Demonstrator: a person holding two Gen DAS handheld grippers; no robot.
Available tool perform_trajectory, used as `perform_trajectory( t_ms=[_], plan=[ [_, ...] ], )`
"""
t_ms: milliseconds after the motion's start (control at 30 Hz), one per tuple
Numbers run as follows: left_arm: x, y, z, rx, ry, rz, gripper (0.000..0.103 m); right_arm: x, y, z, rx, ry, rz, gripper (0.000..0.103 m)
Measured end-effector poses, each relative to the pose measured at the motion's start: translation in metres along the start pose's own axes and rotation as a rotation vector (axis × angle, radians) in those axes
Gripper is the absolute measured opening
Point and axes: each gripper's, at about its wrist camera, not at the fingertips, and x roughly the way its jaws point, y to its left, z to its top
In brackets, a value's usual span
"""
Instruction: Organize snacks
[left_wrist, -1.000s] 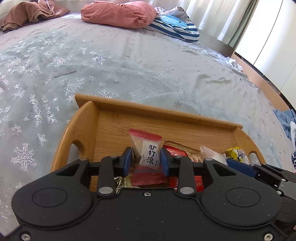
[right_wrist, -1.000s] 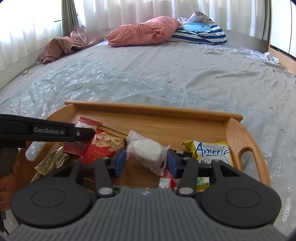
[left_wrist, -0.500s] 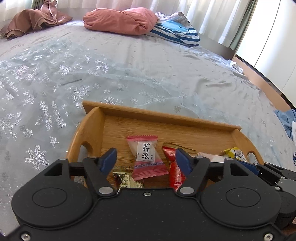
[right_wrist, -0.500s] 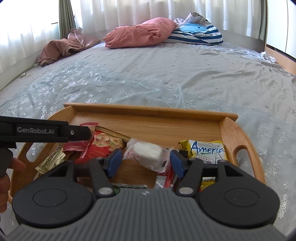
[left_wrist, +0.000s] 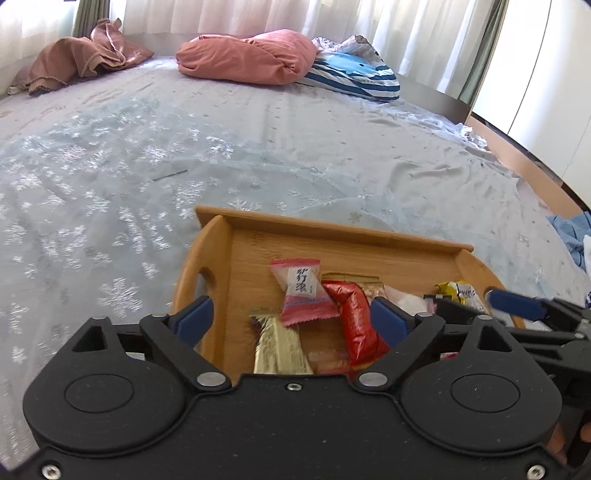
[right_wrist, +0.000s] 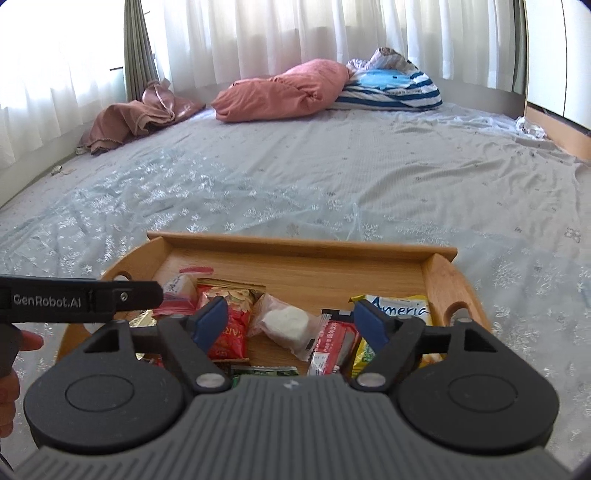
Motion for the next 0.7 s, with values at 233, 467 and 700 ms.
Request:
perform_trajectory(
  t_ms=[233, 467, 700],
  plan=[
    [-0.039, -0.004, -0.012, 0.029, -0.030, 0.001, 0.097, -0.028, -0.004, -0.007, 0.012, -0.029, -0.010, 0.090],
    [-0.074, -0.008, -0.030, 0.035, -0.047, -0.003, 0.098, -0.055, -0.011, -0.018, 0.031, -0.044, -0.005, 0.092],
    [-0.113, -0.008, -0.057, 0.019, -0.076, -0.024, 0.099, -0.086, -0.013, -0.036, 0.026, -0.070, 0.004, 0.095]
  ],
)
